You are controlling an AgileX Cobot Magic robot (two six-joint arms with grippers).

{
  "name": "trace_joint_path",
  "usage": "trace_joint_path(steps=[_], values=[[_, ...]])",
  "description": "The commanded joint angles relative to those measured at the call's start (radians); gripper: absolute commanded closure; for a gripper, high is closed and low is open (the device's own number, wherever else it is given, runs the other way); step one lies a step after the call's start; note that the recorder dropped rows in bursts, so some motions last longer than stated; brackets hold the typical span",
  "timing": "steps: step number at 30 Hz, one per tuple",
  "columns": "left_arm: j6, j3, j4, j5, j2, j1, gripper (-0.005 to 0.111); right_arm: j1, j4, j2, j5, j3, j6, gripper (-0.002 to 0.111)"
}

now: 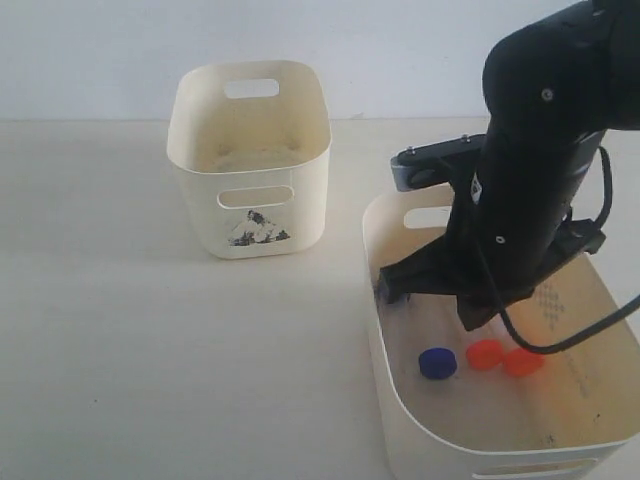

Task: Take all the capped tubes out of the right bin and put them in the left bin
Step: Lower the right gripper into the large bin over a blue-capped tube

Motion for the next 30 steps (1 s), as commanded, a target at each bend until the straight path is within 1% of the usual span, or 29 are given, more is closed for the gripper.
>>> trace_joint_path(steps=[1, 5, 8, 13, 20, 27, 28, 30], values=[[-0.012, -0.004, -0.001, -0.008, -0.003, 0.001, 0.102, 0.001, 0.006, 0.002, -0.033, -0.004, 0.004, 0.109], [-0.012, -0.004, -0.001, -0.008, -0.003, 0.001, 0.102, -0.008, 0.002, 0.013, -0.078, -0.004, -0.003, 0.109], [-0.012, -0.004, -0.001, -0.008, -0.003, 0.001, 0.102, -0.058, 0.011, 0.072, -0.049, -0.004, -0.020, 0.109], [-0.012, -0.004, -0.001, -0.008, -0.003, 0.001, 0.102, -0.088, 0.033, 0.091, -0.058, -0.004, -0.036, 0.109], [-0.012, -0.004, -0.001, -0.008, -0.003, 0.001, 0.102, -0.088, 0.159, 0.109, -0.122, -0.004, -0.075, 0.109], [-0.012, -0.004, -0.001, -0.008, -0.003, 0.001, 0.102, -0.088, 0.106, 0.161, -0.169, -0.004, -0.077, 0.109], [-0.012, -0.004, -0.001, -0.008, -0.003, 0.001, 0.102, -0.088, 0.093, 0.161, -0.181, -0.004, -0.077, 0.106], [-0.012, -0.004, -0.001, -0.008, -0.003, 0.001, 0.102, -0.088, 0.073, 0.161, -0.203, -0.004, -0.077, 0.092]])
